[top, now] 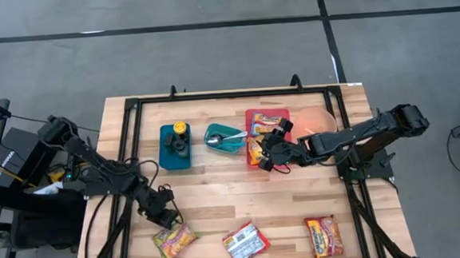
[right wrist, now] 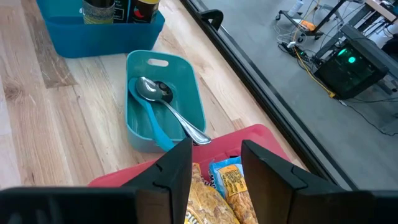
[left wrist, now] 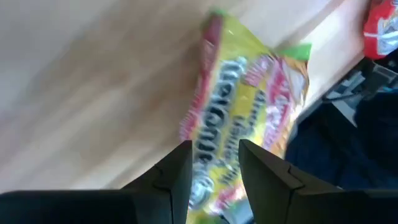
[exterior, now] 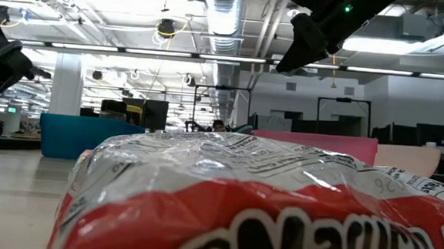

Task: Pick & Place Food Item
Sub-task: Put the green noodle pack into the red bin

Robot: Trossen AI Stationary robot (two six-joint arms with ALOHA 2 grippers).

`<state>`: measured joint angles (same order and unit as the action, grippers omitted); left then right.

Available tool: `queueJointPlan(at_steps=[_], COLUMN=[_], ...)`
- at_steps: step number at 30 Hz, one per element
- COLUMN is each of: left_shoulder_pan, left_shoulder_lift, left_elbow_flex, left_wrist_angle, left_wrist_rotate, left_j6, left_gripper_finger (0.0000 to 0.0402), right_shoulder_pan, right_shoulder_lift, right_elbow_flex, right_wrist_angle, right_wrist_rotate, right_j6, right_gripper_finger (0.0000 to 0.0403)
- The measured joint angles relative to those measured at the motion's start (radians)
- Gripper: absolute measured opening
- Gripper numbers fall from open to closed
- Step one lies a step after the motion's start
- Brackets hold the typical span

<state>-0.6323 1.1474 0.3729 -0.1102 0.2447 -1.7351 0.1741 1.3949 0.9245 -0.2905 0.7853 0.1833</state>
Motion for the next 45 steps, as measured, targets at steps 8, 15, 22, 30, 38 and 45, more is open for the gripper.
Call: queueJointPlan(at_steps=[8, 15, 22, 30, 38, 45], left_shoulder_pan=[-0.008, -0.112, -0.218, -0.246, -0.246, -0.246], left_shoulder_lift=[-0.122, -0.193, -0.168, -0.159, -0.159, -0.158], left_elbow_flex=[0.001, 0.001, 0.001, 0.001, 0.001, -0.059], left_wrist_angle=[-0.042, -0.164, -0.178, -0.154, -0.115, -0.018], left_wrist_rotate=[-0.034, 0.042, 0.001, -0.041, -0.070, -0.072], left_j6=[-0.075, -0.277, -0.344, -0.375, -0.397, -0.435], left_gripper_finger=[0.0127, 0.0127, 0.0127, 0.0127, 0.0127, 0.0143], right_shoulder_pan=[0.000, 0.000, 0.000, 0.000, 0.000, 0.000], right_shoulder_lift=[0.000, 0.000, 0.000, 0.000, 0.000, 0.000], right_elbow_flex=[0.000, 0.000, 0.000, 0.000, 0.000, 0.000], right_wrist_angle=[0.000, -0.004, -0.004, -0.004, -0.004, -0.004], right_wrist_rotate=[-0.001, -0.003, -0.003, -0.003, -0.004, -0.004], right_j6=[0.000, 0.000, 0.000, 0.000, 0.000, 0.000], right_gripper_finger=[0.0132, 0.0132, 0.0132, 0.0132, 0.0132, 0.0132])
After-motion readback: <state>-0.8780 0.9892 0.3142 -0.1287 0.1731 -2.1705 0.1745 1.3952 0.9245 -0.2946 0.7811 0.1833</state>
